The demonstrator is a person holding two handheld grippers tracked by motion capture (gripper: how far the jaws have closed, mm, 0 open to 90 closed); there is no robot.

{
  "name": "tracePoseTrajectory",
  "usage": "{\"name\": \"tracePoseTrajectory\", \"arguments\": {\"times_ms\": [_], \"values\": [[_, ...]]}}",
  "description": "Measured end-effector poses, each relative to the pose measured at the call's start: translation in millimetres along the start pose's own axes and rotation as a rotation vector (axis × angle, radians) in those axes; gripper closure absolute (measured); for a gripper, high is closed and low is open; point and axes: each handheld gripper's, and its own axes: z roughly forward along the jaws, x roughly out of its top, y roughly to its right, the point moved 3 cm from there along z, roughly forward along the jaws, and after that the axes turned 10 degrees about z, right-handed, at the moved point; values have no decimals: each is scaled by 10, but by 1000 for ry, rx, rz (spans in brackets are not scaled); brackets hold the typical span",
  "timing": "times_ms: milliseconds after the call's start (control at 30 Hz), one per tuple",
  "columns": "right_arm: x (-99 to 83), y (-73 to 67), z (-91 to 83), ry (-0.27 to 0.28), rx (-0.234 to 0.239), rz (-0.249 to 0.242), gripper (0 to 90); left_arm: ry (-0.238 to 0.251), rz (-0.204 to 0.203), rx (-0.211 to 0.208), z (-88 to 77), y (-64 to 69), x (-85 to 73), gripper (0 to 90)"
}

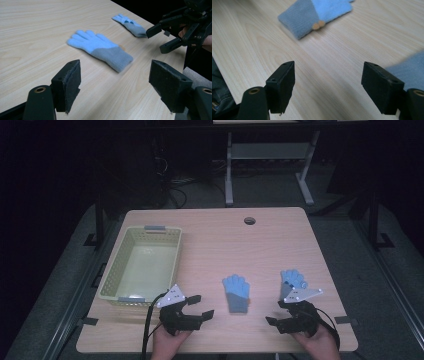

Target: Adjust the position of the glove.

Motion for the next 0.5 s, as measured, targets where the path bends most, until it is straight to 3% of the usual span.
{"name": "tracePoseTrajectory", "arguments": {"times_ms": [167,333,500], "values": [[-4,-10,5,-8,2,-1,265,-3,-2,-9,-3,23,-8,254],[15,-40,3,-15,-3,-4,258,-5,24,-7,-17,43,-7,254],[27,-46,17,-10,0,-2,254,-1,18,-9,-28,36,-1,253]]}}
